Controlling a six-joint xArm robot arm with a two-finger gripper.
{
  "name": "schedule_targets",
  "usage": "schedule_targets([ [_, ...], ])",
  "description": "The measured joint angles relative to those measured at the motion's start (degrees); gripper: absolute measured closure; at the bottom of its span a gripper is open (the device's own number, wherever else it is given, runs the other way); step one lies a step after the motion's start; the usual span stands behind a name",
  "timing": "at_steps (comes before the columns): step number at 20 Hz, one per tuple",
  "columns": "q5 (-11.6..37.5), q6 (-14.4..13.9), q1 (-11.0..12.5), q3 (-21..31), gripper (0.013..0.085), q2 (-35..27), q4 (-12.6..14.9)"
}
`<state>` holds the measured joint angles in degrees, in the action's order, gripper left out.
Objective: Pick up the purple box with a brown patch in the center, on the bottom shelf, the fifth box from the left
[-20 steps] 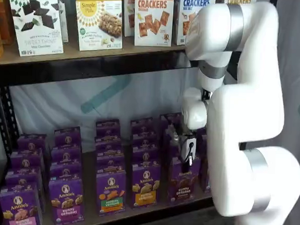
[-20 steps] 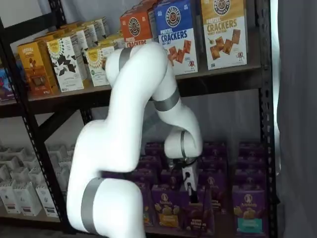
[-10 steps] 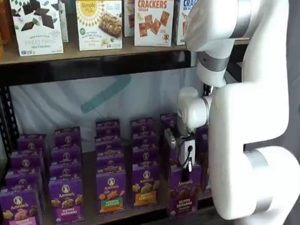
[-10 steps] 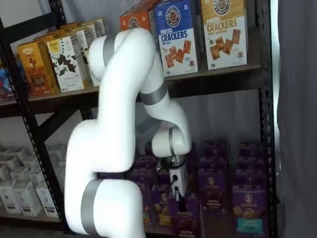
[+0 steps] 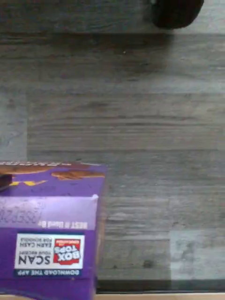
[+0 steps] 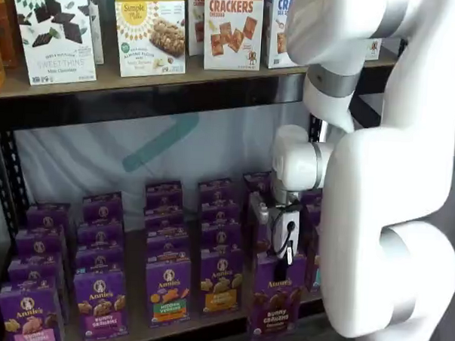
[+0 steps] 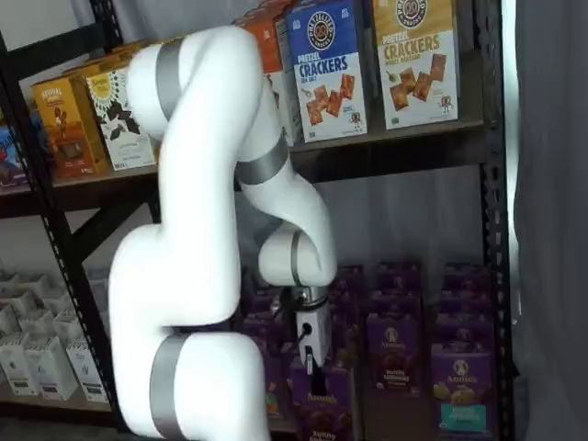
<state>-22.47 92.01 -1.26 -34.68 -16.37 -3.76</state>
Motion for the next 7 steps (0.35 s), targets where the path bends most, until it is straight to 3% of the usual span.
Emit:
schedule_targets([
  [7,-0.45,-0.57,-1.93,8.92,0.0730,11.85,-1.58],
])
